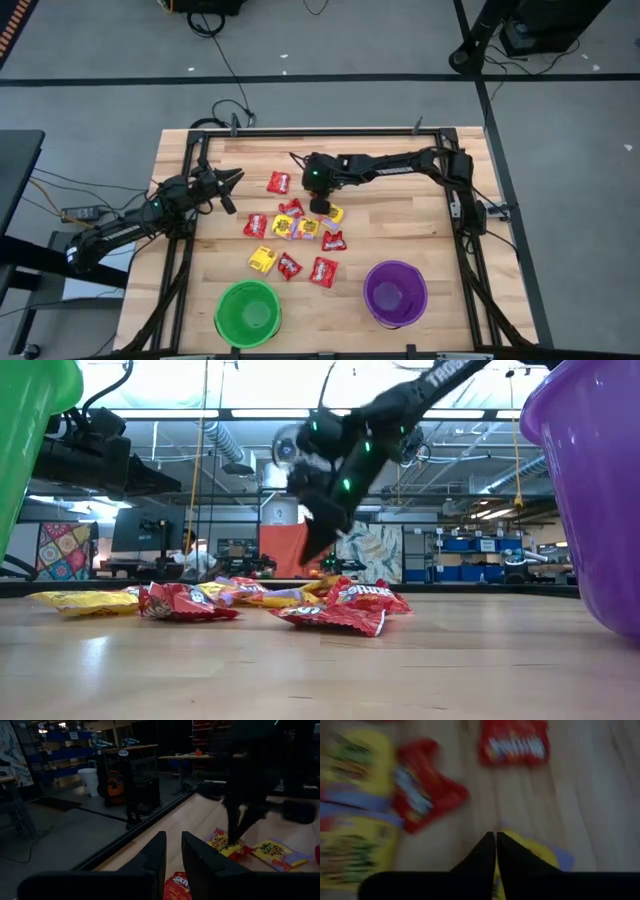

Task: Sort candy by brand, put in halloween buckets
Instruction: Put the yellow candy into the purple bucket, then put the yellow candy into the violet bucket

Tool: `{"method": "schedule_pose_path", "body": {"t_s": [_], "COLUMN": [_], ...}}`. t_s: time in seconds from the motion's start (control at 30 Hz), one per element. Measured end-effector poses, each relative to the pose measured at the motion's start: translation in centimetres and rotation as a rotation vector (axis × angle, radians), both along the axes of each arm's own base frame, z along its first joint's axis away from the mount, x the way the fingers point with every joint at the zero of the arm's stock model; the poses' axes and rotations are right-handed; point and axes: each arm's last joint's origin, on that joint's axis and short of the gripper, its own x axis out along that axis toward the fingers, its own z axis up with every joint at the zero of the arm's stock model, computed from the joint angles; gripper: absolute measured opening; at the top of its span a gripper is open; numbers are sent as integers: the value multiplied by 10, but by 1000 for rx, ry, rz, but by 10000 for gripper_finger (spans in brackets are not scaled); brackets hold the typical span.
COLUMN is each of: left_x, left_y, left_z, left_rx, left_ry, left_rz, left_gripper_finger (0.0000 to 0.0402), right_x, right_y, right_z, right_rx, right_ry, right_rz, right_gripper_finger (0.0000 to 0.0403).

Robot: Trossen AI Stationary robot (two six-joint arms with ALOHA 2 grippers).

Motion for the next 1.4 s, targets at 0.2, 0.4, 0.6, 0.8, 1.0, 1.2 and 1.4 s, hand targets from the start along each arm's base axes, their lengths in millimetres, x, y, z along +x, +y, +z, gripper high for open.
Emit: {"method": "schedule_pose_path", "body": {"t_s": [0.2,0.4,0.6,0.8,1.0,1.2,1.4], "left_x": [0,0,0,0,0,0,0], "left_y": [0,0,0,0,0,0,0], "left_z": [0,0,0,0,0,0,0], "left_rx": [0,0,0,-1,-1,-2,-2], "left_ry": [0,0,0,-1,-1,-1,-1], "left_rz": [1,1,0,1,1,1,1], "left_gripper_finger": [67,67,67,67,67,67,67], "right_x": [10,5,-5,-14,-24,-25,-19], "right_y": [12,3,-13,-26,-30,-29,-31], "right_z": [23,14,2,-8,-26,-31,-28], "right_rx": [-46,-46,-26,3,66,77,62], "right_ry": [2,75,134,143,143,123,62], "right_rz": [74,36,-56,-109,-150,-173,-171], "right_gripper_finger": [132,236,317,341,335,317,263]}}
